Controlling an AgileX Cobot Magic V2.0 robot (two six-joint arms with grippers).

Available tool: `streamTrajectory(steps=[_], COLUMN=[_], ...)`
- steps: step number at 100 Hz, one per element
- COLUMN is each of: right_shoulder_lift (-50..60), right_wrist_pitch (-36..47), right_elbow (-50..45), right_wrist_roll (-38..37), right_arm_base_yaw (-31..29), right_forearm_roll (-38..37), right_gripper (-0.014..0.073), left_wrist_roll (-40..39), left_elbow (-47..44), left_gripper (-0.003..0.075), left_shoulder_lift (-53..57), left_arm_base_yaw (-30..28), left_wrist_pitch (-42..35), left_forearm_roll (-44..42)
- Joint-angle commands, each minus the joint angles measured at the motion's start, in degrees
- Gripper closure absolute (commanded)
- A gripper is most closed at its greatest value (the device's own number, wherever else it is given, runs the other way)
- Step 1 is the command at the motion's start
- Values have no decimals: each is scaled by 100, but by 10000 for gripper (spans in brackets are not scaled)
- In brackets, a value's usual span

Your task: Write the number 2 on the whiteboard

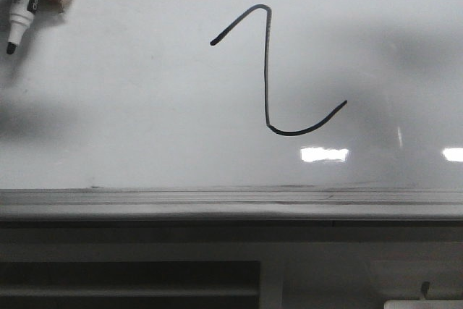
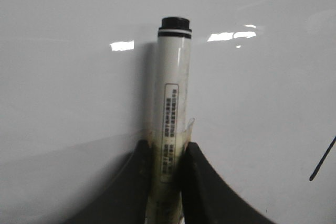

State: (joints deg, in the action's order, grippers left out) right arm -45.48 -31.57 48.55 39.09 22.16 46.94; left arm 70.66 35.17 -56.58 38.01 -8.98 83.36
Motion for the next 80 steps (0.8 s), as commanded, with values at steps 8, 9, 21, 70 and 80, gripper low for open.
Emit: streamTrajectory(steps=[8,9,21,70,80], right_shoulder_lift=[41,41,41,41,41], right_wrist_pitch=[300,300,300,300,300], right_elbow=[144,144,144,144,144], right_wrist_roll=[6,6,6,6,6], right_arm_base_yaw=[-27,-27,-27,-27,-27], right_forearm_roll=[191,191,191,191,191], right_gripper=[262,262,262,262,262], left_wrist_roll=[-56,-56,-56,-17,-17], left_elbow=[163,163,163,163,163], left_gripper=[741,741,740,534,462], left_shoulder_lift=[-150,-165,-279,-295,-295], left_arm_base_yaw=[39,39,39,39,39], left_wrist_pitch=[-186,-186,-161,-10,-50], left_forearm_roll=[72,86,114,65,98])
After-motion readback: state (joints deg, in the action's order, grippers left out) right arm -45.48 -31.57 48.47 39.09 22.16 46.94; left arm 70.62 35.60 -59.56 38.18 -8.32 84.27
